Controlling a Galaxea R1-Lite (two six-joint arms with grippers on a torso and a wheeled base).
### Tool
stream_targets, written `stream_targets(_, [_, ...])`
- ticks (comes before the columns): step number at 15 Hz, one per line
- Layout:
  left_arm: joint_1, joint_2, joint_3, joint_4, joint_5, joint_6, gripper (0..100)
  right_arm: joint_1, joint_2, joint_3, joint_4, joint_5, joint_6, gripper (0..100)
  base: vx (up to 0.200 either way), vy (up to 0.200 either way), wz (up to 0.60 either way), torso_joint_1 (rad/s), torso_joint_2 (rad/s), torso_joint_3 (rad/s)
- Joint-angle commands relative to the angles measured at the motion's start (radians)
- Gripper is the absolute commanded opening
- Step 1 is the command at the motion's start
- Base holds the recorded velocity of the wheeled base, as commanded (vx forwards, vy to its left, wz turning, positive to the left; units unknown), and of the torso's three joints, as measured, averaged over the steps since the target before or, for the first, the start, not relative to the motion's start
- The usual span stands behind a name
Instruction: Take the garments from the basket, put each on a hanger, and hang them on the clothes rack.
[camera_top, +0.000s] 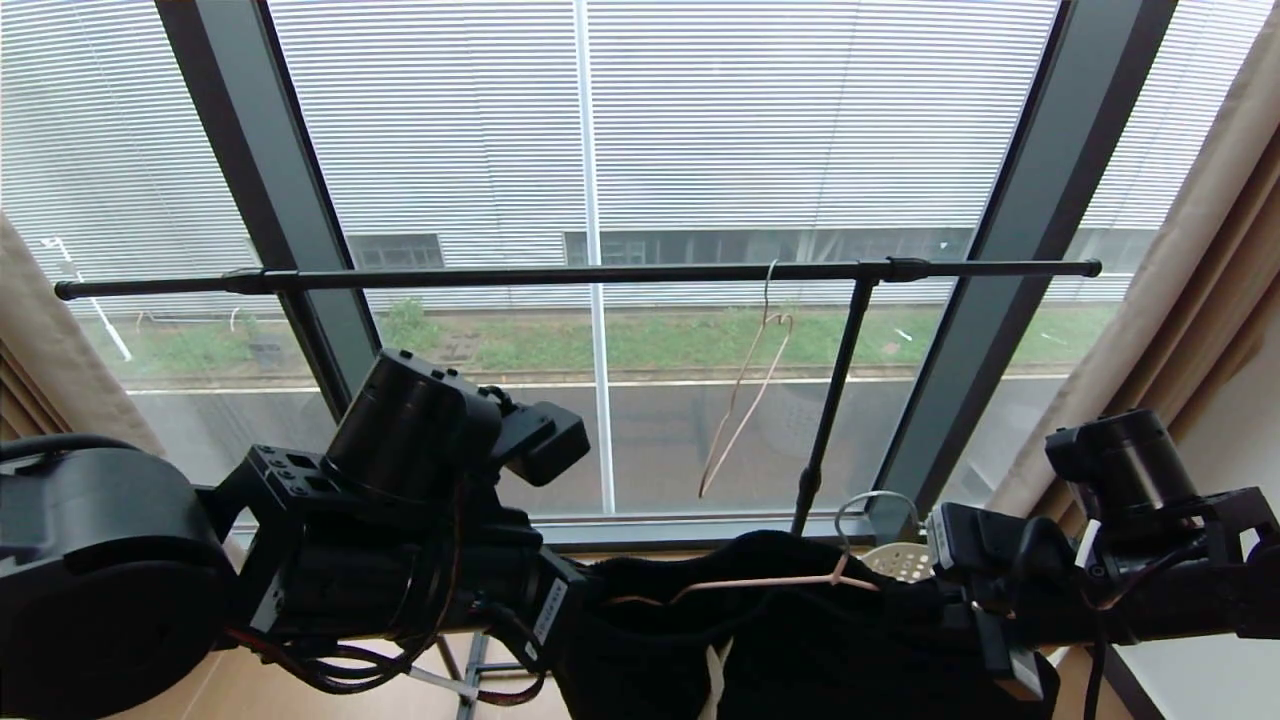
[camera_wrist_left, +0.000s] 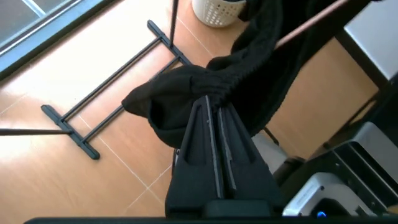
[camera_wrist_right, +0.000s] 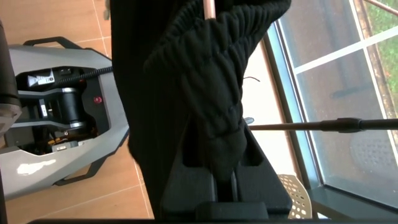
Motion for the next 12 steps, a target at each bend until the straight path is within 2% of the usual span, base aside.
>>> stream_targets(1, [-0.042, 0.018, -0.018, 0.028, 0.003, -0.001, 0, 0.001, 0.001, -0.001, -0.001, 0.001, 0.002, 0, 0.0, 0.0, 0.0, 0.0, 0.0, 0.0])
stream_targets(3, [-0.049, 0.029, -0.035, 0.054, 0.032, 0.0, 0, 0.004, 0.008, -0.003, -0.001, 0.001, 0.002, 0, 0.0, 0.0, 0.0, 0.0, 0.0, 0.0])
stream_targets(6, [-0.048, 0.038, -0.073, 0.061, 0.034, -0.001, 0, 0.014, 0.016, -0.004, -0.001, 0.0, 0.005, 0, 0.0, 0.0, 0.0, 0.0, 0.0, 0.0])
stream_targets(10, [-0.048, 0.09, -0.181, 0.076, 0.034, -0.001, 0, 0.03, 0.039, 0.0, -0.024, -0.002, 0.011, 0, 0.0, 0.0, 0.0, 0.0, 0.0, 0.0])
stream_targets(12, [-0.048, 0.106, -0.233, 0.117, 0.034, -0.003, 0, 0.037, 0.042, 0.003, -0.035, -0.032, 0.019, 0, 0.0, 0.0, 0.0, 0.0, 0.0, 0.0])
